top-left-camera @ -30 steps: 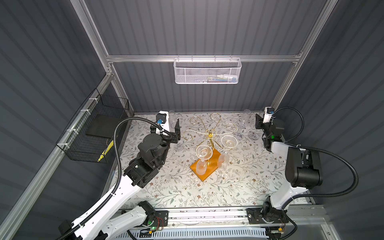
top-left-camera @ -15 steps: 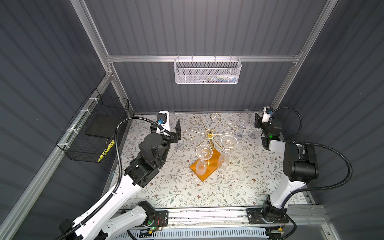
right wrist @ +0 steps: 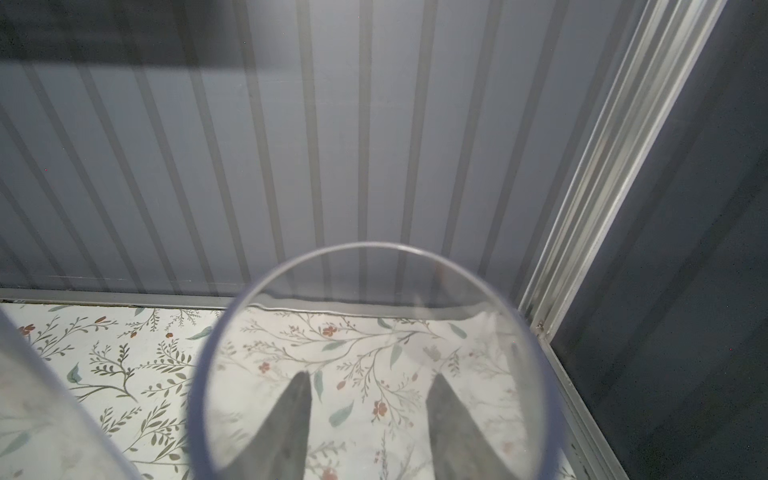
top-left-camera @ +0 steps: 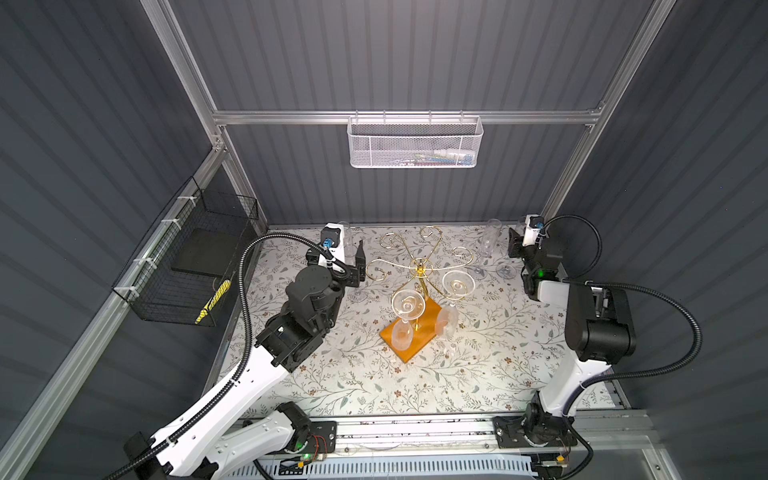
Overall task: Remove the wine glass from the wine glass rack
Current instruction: 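Open the right gripper and withdraw from the standing glass while the left arm retracts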
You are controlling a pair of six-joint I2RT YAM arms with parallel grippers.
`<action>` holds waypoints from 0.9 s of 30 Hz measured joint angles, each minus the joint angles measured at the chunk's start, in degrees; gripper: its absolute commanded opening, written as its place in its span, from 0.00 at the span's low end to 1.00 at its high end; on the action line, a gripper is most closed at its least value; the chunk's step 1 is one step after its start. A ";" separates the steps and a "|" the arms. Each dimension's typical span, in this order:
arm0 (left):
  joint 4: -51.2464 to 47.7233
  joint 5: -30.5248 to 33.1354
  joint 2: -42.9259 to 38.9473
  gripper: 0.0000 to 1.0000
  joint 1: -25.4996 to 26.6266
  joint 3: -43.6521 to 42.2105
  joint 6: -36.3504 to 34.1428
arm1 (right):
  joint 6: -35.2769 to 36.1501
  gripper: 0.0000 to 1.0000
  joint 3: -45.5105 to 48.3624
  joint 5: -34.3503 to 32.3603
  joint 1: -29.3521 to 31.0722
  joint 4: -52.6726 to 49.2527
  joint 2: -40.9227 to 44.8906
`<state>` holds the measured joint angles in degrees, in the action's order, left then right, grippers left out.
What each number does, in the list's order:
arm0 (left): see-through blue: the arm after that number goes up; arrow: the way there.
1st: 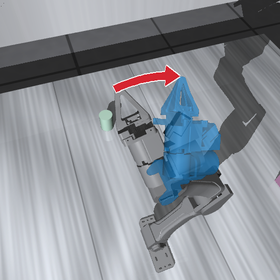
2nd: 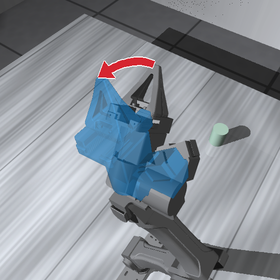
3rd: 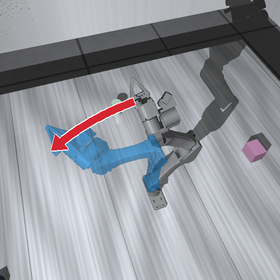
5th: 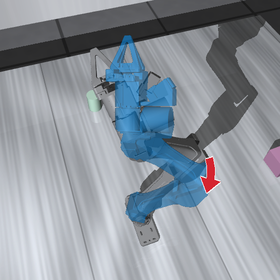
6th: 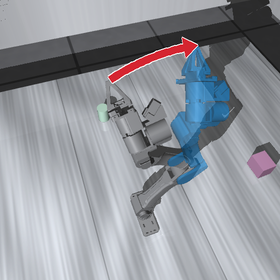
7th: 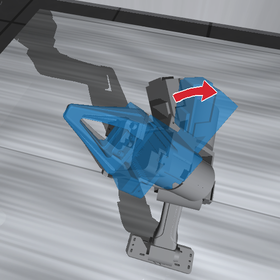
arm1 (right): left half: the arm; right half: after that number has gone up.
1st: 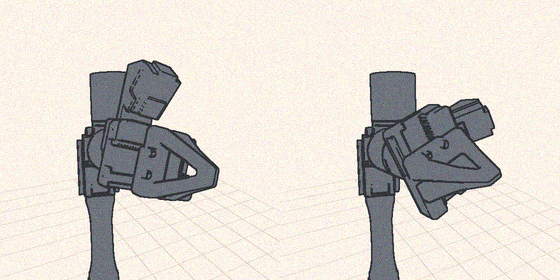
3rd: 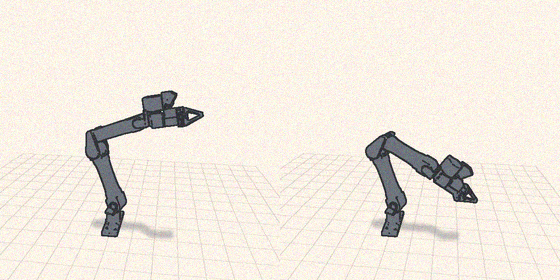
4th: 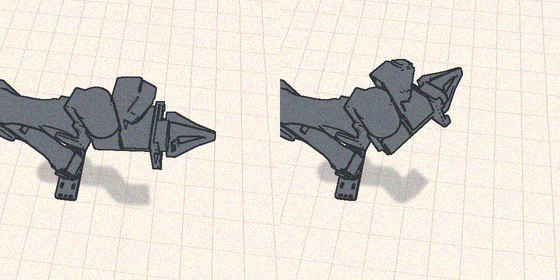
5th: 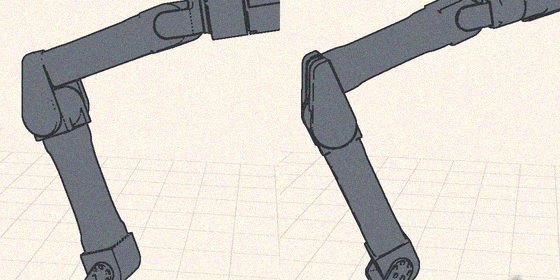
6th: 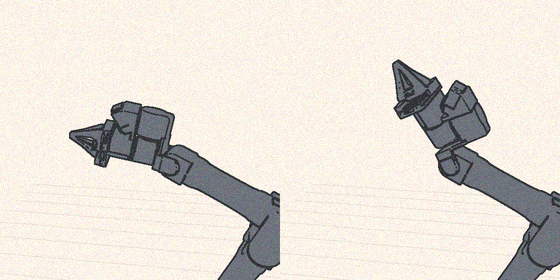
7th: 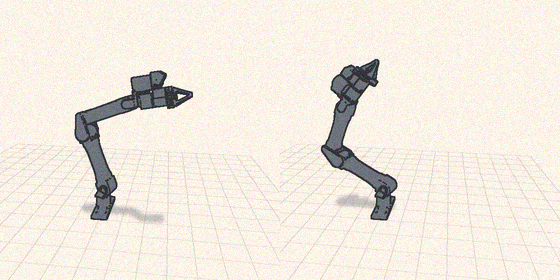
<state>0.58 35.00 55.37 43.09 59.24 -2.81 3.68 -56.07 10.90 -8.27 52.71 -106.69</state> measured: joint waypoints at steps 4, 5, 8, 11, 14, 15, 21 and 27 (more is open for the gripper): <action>0.17 0.00 0.02 0.78 0.00 0.00 0.00 | 0.04 0.47 0.00 0.07 0.00 0.00 0.00; 0.20 0.00 0.02 0.78 0.00 0.00 0.00 | 0.13 0.48 0.02 0.07 0.00 0.00 0.00; 0.24 0.00 0.02 0.78 0.00 0.00 0.00 | 0.35 0.48 0.02 0.07 0.00 0.00 0.00; 0.37 0.00 0.02 0.78 0.00 0.00 0.00 | 0.44 0.49 0.02 0.04 0.00 0.15 -0.26; 0.37 0.00 0.04 0.78 0.00 0.00 0.00 | 0.44 0.51 0.02 0.07 0.00 0.55 -0.72; 0.37 0.00 0.04 0.78 0.00 0.00 0.02 | 0.44 0.53 0.02 0.07 0.00 0.61 -0.72; 0.37 -0.02 0.04 0.78 0.00 0.00 0.04 | 0.79 0.70 0.04 0.04 0.00 1.03 -0.72; 0.37 -0.04 0.04 0.78 0.00 0.00 0.04 | 1.05 0.99 0.26 -0.35 0.00 1.49 -0.72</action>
<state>0.95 34.96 55.42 43.09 59.24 -2.76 4.73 -55.81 10.55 -8.27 54.19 -107.42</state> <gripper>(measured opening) 0.784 0.981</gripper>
